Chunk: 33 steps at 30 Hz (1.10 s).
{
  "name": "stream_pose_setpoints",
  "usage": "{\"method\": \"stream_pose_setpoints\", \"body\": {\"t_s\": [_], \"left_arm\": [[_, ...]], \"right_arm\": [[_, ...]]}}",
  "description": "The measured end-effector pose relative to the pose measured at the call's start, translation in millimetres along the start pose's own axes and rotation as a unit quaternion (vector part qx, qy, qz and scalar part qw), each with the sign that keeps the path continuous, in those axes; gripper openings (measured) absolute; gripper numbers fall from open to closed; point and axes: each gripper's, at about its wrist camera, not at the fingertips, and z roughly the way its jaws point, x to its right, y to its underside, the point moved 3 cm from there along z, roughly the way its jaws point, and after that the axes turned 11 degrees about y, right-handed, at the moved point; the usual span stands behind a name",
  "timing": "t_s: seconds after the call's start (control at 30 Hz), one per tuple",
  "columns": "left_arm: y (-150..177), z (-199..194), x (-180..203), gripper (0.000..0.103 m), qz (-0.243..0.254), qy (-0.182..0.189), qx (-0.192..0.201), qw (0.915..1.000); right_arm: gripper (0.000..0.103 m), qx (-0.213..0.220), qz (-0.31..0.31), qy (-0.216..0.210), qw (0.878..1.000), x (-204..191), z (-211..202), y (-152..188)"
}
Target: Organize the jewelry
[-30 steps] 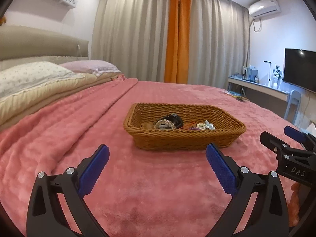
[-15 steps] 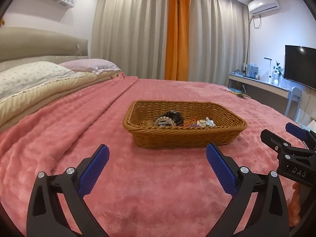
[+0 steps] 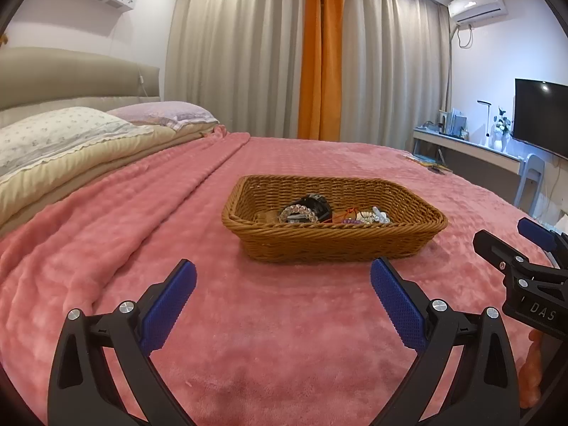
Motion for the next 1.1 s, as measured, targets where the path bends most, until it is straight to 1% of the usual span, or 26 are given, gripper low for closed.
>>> {"method": "stream_pose_setpoints", "body": {"t_s": [1.1], "left_arm": [[4.0,2.3,-1.6,0.095,-0.002,-0.002,-0.007,1.0000]], "right_arm": [[0.095,-0.002,0.000,-0.007,1.000,2.3,0.6,-0.5]]}}
